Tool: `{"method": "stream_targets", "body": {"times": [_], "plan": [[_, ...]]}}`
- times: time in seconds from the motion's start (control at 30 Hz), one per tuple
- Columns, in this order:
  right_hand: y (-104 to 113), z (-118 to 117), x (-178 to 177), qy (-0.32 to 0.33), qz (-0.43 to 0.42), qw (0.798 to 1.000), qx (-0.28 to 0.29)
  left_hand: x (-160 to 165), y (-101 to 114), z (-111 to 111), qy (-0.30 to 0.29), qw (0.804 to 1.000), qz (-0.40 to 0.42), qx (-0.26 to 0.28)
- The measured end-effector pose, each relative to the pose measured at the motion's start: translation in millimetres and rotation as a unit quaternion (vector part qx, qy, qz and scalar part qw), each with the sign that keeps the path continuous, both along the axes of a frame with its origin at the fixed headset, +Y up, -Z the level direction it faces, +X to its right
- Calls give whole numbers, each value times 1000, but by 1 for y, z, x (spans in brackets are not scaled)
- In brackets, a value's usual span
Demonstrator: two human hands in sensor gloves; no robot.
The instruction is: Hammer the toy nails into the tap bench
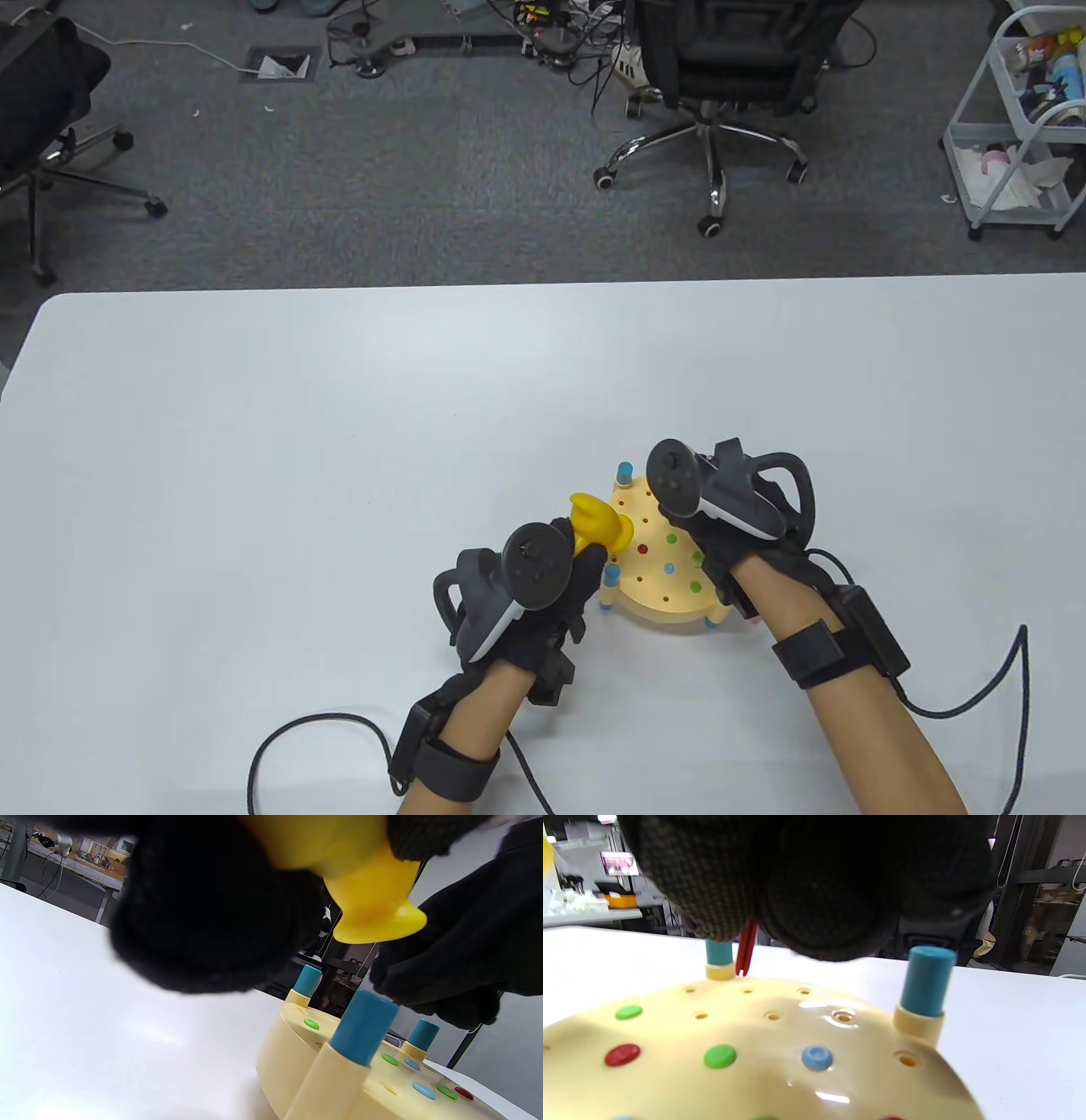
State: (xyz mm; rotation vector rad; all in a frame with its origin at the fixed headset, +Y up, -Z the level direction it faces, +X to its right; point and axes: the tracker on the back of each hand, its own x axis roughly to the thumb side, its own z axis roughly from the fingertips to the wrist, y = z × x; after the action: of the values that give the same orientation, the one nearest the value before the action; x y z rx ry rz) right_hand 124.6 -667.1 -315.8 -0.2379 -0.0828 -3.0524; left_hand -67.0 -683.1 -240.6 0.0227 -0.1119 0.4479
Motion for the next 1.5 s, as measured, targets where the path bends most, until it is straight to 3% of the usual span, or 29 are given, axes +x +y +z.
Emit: {"method": "stream_targets", "body": {"times": [0.1,0.5,1.07,1.2,1.33,1.4,1.5], "plan": [[-6,-7,-7,-5,46,999,-22,-2,2,0,0,1000,9,2],[-13,-18,-10,-34,62,996,-51,-6,3,-1,5,1000,13,0],[-12,-18,-13,-46,86,995,-25,-5,3,-1,4,1000,10,0],[-16,-20,-20,-43,108,993,-33,-4,3,-1,4,1000,7,-2],[-20,-21,-19,-59,97,990,-82,-3,3,-1,0,1000,3,-2],[-13,-18,-13,-73,70,991,-82,-3,3,-1,-2,1000,2,-3],[6,-11,6,-82,29,996,-29,-3,2,-1,-2,1000,0,-3]]}}
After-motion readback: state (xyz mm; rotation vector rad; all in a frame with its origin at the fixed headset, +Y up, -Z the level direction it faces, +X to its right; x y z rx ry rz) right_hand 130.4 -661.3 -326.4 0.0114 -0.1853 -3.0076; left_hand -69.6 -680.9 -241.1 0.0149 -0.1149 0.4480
